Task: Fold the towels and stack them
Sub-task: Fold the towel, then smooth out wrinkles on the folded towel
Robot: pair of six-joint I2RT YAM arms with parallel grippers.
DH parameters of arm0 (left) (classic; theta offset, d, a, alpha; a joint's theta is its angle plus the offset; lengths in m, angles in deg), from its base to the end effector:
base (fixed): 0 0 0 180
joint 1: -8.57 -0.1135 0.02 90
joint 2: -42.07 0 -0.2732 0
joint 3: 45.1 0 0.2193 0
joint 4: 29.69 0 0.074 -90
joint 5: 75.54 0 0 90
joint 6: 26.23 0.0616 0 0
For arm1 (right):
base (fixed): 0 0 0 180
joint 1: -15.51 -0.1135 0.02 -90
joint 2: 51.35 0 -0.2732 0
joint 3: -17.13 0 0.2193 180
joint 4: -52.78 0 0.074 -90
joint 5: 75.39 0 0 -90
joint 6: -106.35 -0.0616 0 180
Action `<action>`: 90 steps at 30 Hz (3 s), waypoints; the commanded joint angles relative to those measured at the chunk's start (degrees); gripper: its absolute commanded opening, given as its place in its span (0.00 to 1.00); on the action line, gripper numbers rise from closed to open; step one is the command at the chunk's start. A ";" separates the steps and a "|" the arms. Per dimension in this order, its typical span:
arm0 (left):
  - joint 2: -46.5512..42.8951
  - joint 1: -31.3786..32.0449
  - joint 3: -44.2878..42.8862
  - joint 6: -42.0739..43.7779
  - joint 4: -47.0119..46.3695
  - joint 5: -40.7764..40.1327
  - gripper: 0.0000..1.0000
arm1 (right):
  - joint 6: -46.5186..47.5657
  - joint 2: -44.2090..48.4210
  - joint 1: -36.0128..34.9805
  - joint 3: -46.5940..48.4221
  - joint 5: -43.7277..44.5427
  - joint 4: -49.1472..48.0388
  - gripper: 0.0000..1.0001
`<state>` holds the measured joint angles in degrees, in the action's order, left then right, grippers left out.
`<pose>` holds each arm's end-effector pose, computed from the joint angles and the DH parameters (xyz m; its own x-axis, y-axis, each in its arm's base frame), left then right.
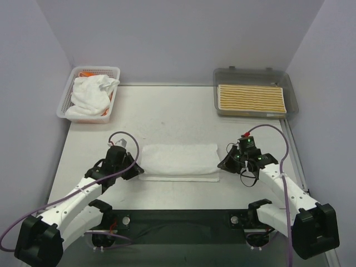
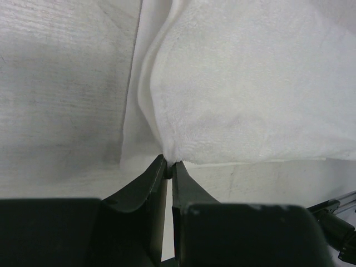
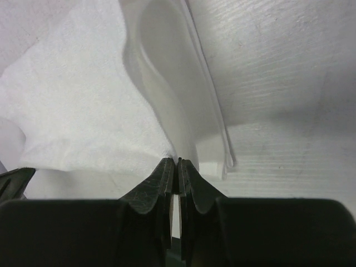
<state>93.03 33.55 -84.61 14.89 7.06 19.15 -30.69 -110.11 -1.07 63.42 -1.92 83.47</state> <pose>0.1367 -0.0692 0.1812 -0.7987 -0.4562 -0.3924 -0.1998 0.8161 -0.5422 0.1766 0.0709 0.2087 -0.7926 0.4961 -0.3547 0.1578 0.7286 0.6665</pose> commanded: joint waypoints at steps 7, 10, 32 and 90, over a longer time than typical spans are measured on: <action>1.42 -0.19 2.10 -0.16 -0.12 1.20 0.07 | -0.50 -3.36 -0.65 -3.78 1.68 3.91 0.00; 2.74 -0.27 2.55 -0.34 -0.65 1.29 0.08 | -0.50 -6.35 -0.65 -4.31 1.07 2.77 0.03; 9.66 -0.10 -14.86 5.91 -12.22 1.63 0.56 | -2.07 -5.30 -2.23 5.81 -6.40 -26.37 0.45; 1.79 0.00 16.60 -15.01 -24.03 -0.38 0.15 | -23.79 -48.30 -17.00 -6.24 -32.68 -84.33 0.36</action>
<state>98.93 35.38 -69.62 2.19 -22.43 23.02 -51.85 -158.29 -18.93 58.88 -33.90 4.74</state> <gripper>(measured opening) 0.167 0.358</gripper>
